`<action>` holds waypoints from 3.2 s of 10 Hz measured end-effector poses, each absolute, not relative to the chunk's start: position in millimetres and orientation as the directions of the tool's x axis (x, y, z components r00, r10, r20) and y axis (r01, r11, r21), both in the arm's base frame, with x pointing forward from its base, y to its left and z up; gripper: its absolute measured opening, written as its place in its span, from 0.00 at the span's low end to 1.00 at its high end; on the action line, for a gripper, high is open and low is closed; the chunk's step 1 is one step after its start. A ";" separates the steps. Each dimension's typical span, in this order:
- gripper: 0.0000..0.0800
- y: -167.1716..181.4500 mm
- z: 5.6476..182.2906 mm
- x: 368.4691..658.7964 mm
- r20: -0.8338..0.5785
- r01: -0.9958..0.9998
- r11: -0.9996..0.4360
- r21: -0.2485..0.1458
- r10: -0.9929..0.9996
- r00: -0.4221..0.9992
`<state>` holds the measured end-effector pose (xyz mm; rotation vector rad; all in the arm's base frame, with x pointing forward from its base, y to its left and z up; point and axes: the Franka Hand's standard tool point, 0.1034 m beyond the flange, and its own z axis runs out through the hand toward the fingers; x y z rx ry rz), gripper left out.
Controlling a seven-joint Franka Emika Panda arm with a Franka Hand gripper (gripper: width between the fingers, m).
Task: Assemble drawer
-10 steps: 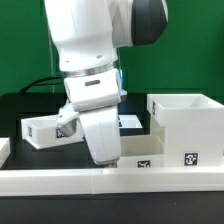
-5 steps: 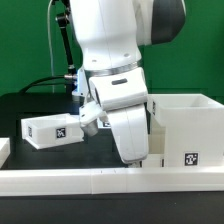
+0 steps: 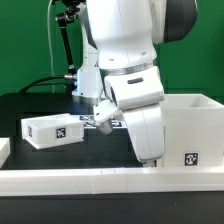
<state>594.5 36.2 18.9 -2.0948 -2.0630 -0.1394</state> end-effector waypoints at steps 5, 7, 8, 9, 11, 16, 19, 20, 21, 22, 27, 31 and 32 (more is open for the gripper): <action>0.81 -6.7 16.2 591.3 0.188 0.997 -0.016 -0.078 0.982 0.030; 0.81 -33.1 19.5 589.1 0.183 0.995 -0.060 -0.076 0.980 0.073; 0.81 -45.2 24.7 586.7 0.176 0.995 -0.078 -0.060 0.980 0.087; 0.81 -53.2 30.9 578.4 0.169 0.993 -0.099 -0.059 0.980 0.107; 0.81 -60.7 46.5 558.4 0.150 0.991 -0.126 -0.047 0.980 0.131; 0.81 -65.6 54.0 535.1 0.132 0.980 -0.192 -0.042 0.972 0.196; 0.81 -64.4 53.5 535.0 0.119 0.903 -0.422 -0.074 0.896 0.428; 0.81 -64.2 53.4 535.0 0.114 0.873 -0.481 -0.082 0.866 0.487; 0.81 -64.6 53.9 534.1 0.108 0.839 -0.536 -0.088 0.833 0.543; 0.81 -66.3 57.3 529.5 0.105 0.794 -0.603 -0.076 0.787 0.608; 0.81 -80.4 53.0 451.5 0.116 0.556 -0.831 -0.015 0.551 0.826; 0.81 -85.8 44.8 428.8 0.105 0.545 -0.839 -0.014 0.540 0.835; 0.81 -85.9 44.2 428.1 0.104 0.544 -0.839 -0.015 0.540 0.835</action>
Offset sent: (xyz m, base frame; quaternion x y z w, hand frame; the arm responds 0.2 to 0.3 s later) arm -0.0118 -0.0403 -0.0010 0.0095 -0.0048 -0.0059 0.9999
